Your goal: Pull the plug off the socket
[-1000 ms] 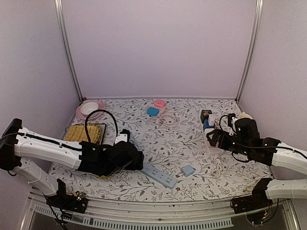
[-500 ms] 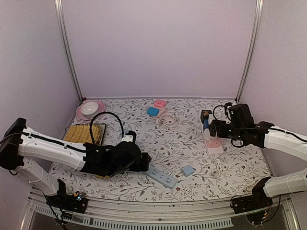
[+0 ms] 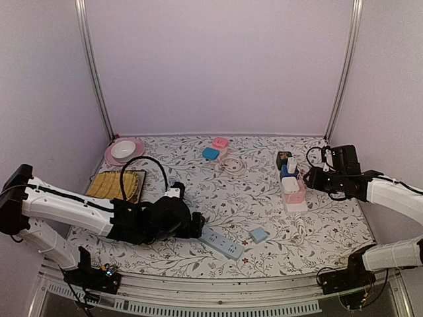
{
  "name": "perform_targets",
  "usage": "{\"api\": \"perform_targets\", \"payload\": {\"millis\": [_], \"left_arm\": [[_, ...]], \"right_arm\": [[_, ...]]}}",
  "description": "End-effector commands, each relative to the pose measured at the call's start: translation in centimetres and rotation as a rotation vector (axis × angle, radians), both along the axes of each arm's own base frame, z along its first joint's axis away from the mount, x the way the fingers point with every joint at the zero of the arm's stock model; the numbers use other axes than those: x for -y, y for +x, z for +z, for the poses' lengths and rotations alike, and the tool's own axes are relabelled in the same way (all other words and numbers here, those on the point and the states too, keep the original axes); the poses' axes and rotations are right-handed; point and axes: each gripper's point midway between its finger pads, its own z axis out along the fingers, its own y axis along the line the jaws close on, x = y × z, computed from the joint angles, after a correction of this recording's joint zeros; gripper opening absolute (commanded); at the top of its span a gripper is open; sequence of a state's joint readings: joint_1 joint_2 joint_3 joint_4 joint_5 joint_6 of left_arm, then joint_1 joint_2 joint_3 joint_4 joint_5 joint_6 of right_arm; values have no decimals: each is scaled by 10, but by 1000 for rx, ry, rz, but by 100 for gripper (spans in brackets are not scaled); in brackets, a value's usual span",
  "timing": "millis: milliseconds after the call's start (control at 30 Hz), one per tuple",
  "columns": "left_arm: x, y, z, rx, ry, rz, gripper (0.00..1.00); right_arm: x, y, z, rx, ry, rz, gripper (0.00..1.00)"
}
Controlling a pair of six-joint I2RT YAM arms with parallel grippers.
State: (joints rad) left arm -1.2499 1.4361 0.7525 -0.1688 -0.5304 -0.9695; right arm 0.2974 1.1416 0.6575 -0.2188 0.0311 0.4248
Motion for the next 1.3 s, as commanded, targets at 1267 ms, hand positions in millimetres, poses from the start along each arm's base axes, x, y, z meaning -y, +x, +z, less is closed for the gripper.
{"api": "perform_targets", "payload": {"millis": [1267], "left_arm": [[59,12,9,-78,-223,-160,94]], "right_arm": [[-129,-81,-101,-215,261,406,28]]}}
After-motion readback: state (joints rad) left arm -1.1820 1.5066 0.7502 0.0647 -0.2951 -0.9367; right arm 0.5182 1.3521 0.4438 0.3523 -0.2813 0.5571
